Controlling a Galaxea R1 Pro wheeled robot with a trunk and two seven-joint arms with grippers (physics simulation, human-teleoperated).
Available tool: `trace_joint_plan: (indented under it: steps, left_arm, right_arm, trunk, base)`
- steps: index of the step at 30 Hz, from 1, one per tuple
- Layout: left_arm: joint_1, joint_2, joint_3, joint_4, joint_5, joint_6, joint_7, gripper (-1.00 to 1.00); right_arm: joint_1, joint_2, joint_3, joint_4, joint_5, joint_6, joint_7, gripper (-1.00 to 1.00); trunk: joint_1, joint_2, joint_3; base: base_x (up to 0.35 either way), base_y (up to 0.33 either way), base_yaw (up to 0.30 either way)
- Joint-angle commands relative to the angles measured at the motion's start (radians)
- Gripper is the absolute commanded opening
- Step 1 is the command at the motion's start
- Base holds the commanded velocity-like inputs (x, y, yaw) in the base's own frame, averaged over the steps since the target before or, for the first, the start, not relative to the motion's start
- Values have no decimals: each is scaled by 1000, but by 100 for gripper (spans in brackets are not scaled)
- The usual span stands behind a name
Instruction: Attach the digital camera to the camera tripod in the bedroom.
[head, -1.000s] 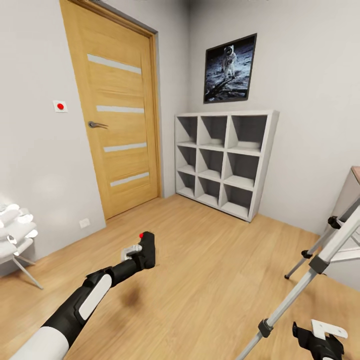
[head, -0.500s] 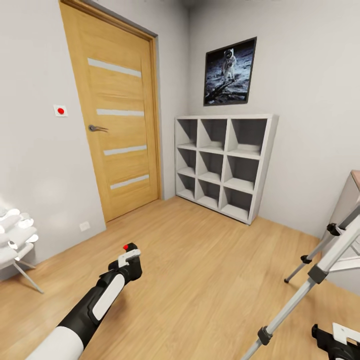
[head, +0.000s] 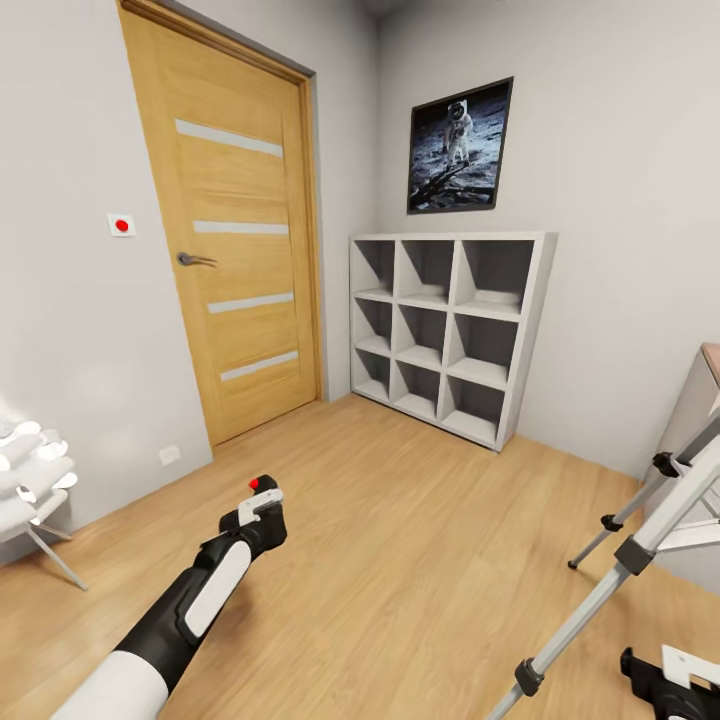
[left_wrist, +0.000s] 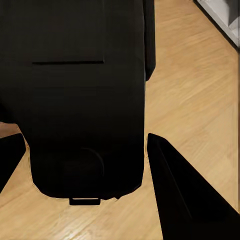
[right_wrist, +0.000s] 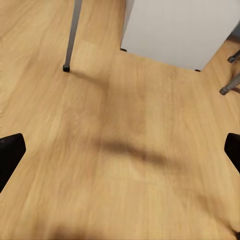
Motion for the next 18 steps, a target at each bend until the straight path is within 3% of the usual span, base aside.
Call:
trace_joint_plan:
  steps: [1,7,15,18]
  left_arm:
    - [-1,1,-15,-11,6,1,8,-100]
    - [-1,-4,-30,-17,7,1,8,-100]
    - [-1,-12,-35,-18,8,1,8,-100]
    - [-1,-12,-35,-18,8,1,8,-100]
  right_arm:
    - [-1,1,2,1,2,-3,0,100]
    - [-1,3,6,1,2,-2,3,100]
    - [-1,7,20,0,4,-1,4,100]
    - [-1,10,45,0,3,2,4,100]
  trunk:
    - [0,0,-1]
    - [0,0,-1]
    - [0,0,-1]
    - [0,0,-1]
  base:
    - [0,0,0]
    - [-137,0,0]
    - [-318,0,0]
    - [-341,0,0]
